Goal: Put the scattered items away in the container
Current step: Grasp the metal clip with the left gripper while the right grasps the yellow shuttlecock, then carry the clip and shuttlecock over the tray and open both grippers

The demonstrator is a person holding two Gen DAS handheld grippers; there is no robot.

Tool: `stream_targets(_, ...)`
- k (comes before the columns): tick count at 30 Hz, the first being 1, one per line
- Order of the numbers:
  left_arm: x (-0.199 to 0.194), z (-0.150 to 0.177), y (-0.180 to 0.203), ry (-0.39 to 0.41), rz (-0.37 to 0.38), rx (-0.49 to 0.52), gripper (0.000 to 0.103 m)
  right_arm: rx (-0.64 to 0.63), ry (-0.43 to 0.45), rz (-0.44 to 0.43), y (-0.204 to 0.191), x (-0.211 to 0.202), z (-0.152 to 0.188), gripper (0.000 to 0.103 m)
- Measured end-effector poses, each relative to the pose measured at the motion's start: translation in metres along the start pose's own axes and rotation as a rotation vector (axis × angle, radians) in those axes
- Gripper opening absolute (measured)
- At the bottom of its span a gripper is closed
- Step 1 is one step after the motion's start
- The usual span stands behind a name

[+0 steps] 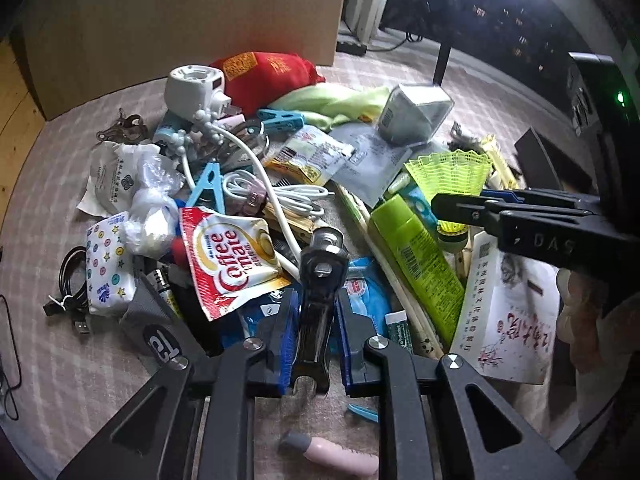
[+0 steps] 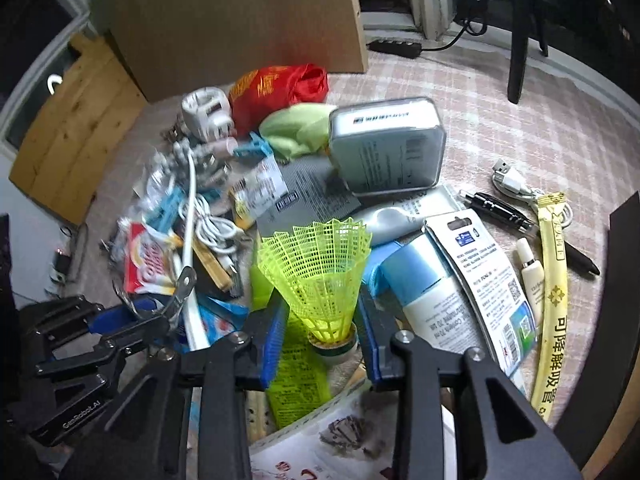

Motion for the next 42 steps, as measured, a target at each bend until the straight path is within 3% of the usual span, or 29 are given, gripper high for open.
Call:
stream_targets(12, -0.050, -0.020, -0.008, 0.101, 0.011, -0.023, 0.016, 0.031, 0.134, -0.065, -0.011, -0.056, -0.014, 0.032)
stream_targets(19, -0.080, -0.035, 0.018, 0.150, 0.057, 0.004, 0.016, 0.053, 0.208, -0.017, 0.006, -0.108, -0.009, 0.032)
stream_targets(26, -0.106, -0.048, 0.093, 0.190, 0.128, 0.118, 0.016, 0.117, 0.286, 0.102, 0.061, -0.176, 0.012, 0.032)
stream_targets(31, -0.124, -0.051, 0.169, 0.203, 0.205, 0.207, 0.016, 0.189, 0.344, 0.179, 0.109, -0.228, 0.036, 0.032)
stream_targets(41, -0.150, -0.038, 0.309, 0.206, 0.323, 0.380, 0.016, 0.338, 0.422, 0.297, 0.195, -0.312, 0.088, 0.032)
stream_targets(42, -0.151, -0.036, 0.319, 0.207, 0.327, 0.396, 0.017, 0.345, 0.423, 0.300, 0.200, -0.317, 0.092, 0.037)
Point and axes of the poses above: each gripper's, at about its wrist camera, not at the fingertips, and x roughly the way its jaws point, y to its right, z to its underside, the point moved 10 cm from there along x, roughly the way its jaws point, and after that the axes turned 13 degrees about -z, right-handed, at the moved point
